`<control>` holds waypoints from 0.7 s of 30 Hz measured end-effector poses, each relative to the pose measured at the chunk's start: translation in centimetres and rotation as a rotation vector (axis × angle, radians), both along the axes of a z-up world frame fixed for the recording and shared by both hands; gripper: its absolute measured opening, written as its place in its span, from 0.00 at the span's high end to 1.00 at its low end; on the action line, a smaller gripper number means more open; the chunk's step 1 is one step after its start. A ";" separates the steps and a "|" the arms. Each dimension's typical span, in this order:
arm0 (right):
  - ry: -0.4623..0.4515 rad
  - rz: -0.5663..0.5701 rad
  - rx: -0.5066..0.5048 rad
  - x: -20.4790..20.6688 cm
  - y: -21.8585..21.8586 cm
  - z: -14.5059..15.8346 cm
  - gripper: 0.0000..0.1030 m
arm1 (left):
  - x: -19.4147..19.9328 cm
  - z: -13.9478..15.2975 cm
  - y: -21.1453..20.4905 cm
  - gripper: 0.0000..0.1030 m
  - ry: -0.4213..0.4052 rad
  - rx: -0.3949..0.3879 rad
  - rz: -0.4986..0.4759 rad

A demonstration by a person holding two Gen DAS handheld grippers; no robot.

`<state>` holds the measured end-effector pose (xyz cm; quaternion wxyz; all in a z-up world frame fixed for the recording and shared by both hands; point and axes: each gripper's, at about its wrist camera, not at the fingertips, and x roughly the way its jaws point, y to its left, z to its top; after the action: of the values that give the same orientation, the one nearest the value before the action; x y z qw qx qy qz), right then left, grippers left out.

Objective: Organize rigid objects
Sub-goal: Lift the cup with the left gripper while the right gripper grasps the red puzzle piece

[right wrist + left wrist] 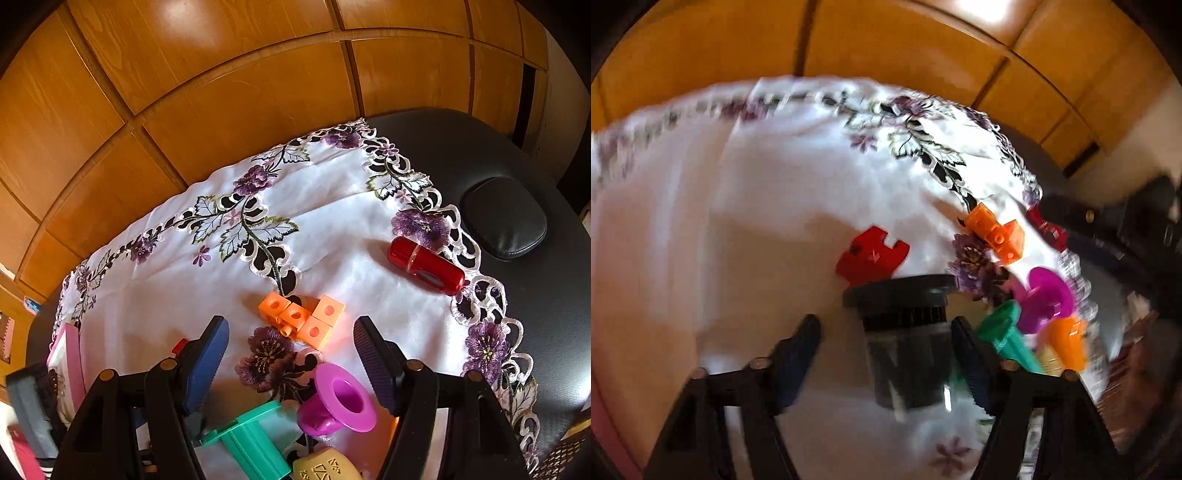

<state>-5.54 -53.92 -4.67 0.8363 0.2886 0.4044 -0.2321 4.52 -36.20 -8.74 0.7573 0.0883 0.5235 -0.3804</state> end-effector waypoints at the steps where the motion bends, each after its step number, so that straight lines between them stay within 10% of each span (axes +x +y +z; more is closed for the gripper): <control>1: 0.004 -0.001 -0.001 0.0 0.0 -0.1 0.31 | -0.2 0.0 0.1 0.57 -0.022 0.014 -0.014; 21: 0.084 0.360 -0.022 5.9 7.8 -0.9 0.46 | -4.8 -0.3 10.7 0.58 -0.130 -0.095 -0.002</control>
<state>0.38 -46.12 -5.61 0.8498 0.1926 0.4814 -0.0945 -0.23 -25.45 -9.04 0.7926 0.0772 0.4545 -0.3990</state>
